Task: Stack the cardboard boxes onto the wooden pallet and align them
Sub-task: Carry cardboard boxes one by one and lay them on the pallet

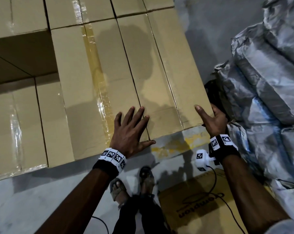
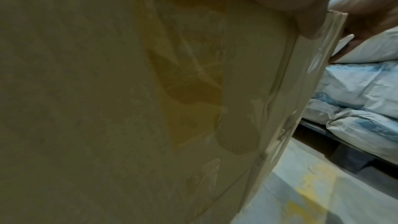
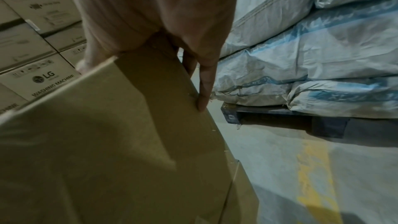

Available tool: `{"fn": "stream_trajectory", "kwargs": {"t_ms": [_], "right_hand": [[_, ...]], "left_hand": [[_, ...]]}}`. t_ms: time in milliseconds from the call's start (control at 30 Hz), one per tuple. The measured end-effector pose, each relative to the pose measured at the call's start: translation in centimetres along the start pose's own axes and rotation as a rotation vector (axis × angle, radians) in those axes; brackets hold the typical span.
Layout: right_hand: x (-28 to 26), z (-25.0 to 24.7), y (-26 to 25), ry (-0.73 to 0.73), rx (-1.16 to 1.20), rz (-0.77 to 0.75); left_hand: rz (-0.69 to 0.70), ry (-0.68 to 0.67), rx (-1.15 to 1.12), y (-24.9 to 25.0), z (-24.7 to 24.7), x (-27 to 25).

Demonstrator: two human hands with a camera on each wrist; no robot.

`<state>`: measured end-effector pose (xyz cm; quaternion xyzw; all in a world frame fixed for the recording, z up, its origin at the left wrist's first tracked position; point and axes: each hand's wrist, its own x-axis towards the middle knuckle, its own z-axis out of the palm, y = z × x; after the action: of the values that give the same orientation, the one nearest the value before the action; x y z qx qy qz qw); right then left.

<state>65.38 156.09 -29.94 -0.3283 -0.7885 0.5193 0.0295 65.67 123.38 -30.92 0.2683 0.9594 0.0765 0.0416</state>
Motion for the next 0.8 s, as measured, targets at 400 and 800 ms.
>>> {"fn": "stream_trajectory", "kwargs": {"t_ms": [400,800], "right_hand": [[1.5,-1.1,0.0,-0.128,-0.232,0.087],[-9.2,-2.9,-11.5,-0.261,-0.417,-0.048]], "left_hand": [[-0.052,-0.091,-0.017,0.6,-1.0,0.0],[-0.284,-0.379,-0.396,1.8,-16.1,-2.3]]}}
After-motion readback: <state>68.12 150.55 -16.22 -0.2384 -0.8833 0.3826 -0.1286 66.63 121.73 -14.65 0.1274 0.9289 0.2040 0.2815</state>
